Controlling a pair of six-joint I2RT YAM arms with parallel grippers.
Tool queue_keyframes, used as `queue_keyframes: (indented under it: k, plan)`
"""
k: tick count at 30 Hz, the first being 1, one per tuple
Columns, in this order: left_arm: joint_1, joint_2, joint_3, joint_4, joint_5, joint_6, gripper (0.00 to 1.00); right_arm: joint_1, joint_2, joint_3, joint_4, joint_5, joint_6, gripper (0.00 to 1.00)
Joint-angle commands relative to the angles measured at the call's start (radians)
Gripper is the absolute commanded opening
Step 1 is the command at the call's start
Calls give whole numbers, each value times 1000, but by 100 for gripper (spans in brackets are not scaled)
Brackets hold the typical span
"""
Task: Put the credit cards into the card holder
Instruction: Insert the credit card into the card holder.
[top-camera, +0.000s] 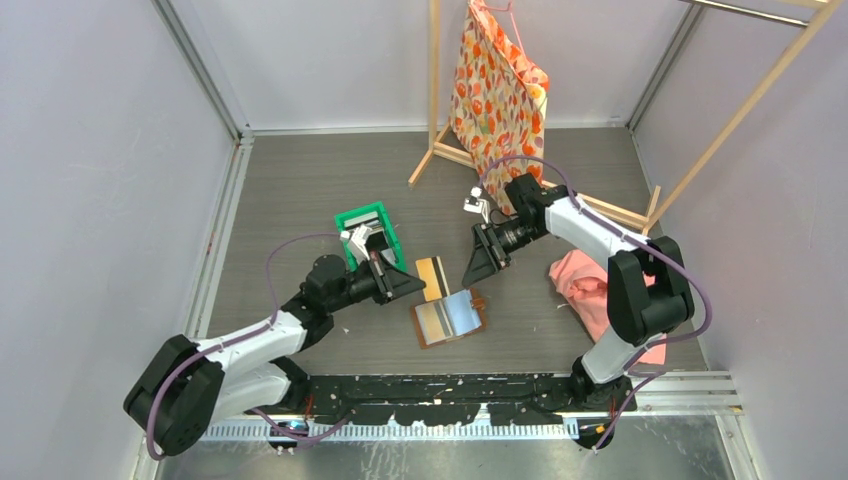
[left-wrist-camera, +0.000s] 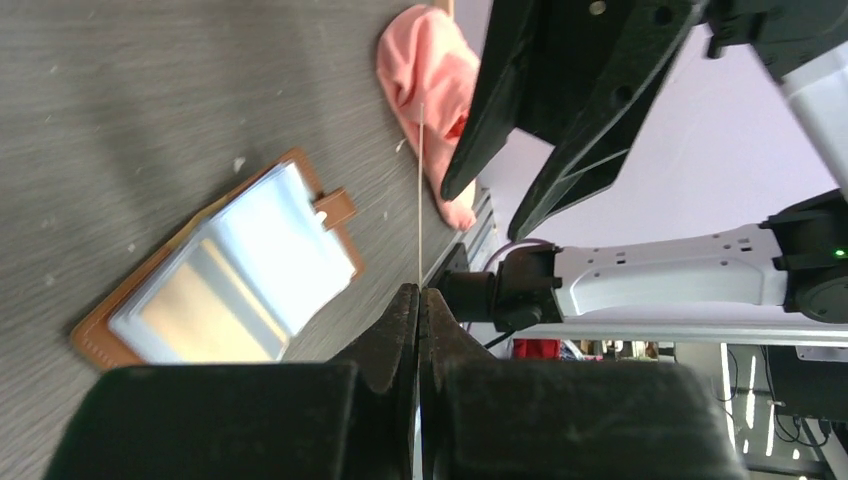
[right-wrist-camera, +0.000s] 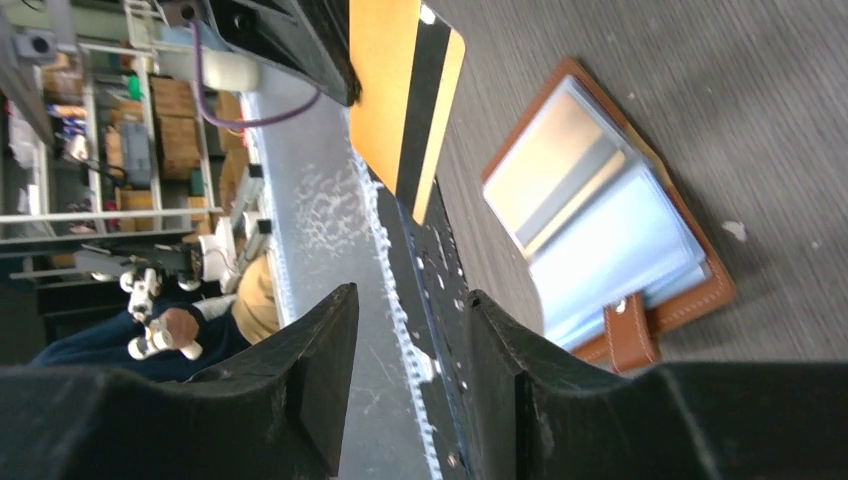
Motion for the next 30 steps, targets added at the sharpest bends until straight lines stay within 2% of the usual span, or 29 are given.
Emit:
queue_keyframes:
  k: [1, 12, 16, 19, 30]
  plan:
    - [-27, 19, 6, 206, -62, 8, 0, 3, -72, -38, 202, -137, 148, 49]
    - [-150, 105, 66, 397, -154, 84, 0, 0, -202, -98, 434, -133, 417, 48]
    - [-206, 93, 76, 400, -189, 118, 0, -8, -225, -123, 523, -118, 512, 48]
    - [-235, 71, 71, 400, -207, 127, 0, -16, -230, -121, 529, -95, 530, 47]
    - [-245, 31, 62, 350, -224, 122, 0, -25, -244, -139, 600, -140, 601, 46]
